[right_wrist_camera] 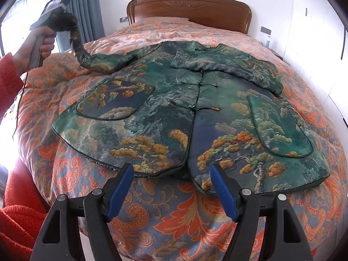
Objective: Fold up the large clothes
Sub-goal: 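Grasp the other sleeve cuff with the left tool and lift it across the body, then lay the sleeve over the jacket body and open the left tool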
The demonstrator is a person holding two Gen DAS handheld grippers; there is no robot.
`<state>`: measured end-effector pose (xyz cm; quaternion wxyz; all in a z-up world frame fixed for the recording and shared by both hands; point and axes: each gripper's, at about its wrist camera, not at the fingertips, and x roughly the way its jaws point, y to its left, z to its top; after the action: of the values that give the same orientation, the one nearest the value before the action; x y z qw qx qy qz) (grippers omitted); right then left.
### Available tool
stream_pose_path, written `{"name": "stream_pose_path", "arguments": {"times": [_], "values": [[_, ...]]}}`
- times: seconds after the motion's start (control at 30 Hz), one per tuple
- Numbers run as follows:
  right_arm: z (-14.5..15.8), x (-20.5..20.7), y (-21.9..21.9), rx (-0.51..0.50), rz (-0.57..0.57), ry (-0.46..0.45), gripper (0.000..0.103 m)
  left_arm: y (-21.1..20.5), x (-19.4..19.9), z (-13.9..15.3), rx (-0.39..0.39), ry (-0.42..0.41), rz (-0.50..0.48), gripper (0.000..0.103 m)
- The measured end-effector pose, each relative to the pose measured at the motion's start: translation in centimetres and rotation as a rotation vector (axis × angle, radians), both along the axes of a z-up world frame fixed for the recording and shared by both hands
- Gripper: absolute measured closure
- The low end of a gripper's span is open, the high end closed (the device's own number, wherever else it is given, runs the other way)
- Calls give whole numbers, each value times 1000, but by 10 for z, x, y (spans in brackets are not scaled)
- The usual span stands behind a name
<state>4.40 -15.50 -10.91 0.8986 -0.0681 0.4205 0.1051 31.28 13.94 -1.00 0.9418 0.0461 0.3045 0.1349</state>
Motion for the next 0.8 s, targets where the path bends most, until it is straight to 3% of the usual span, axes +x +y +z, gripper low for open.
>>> {"name": "stream_pose_path", "arguments": {"times": [0.1, 0.23, 0.53, 0.63, 0.77, 0.8], "values": [[7, -4, -10, 16, -26, -26, 28, -56, -7, -5, 51, 20, -141, 95], [14, -9, -28, 34, -70, -53, 28, -120, -14, -38, 102, 113, -298, 95], [14, -16, -60, 58, -156, -48, 28, -194, -20, -143, 204, 375, -431, 95], [12, -17, -63, 58, -161, -49, 28, -204, -27, -151, 247, 386, -449, 82], [8, -15, -68, 74, -168, -40, 28, -206, -53, -143, 203, 352, -458, 33], [8, -14, -69, 78, -168, -40, 28, -203, -63, -139, 166, 345, -457, 31]]}}
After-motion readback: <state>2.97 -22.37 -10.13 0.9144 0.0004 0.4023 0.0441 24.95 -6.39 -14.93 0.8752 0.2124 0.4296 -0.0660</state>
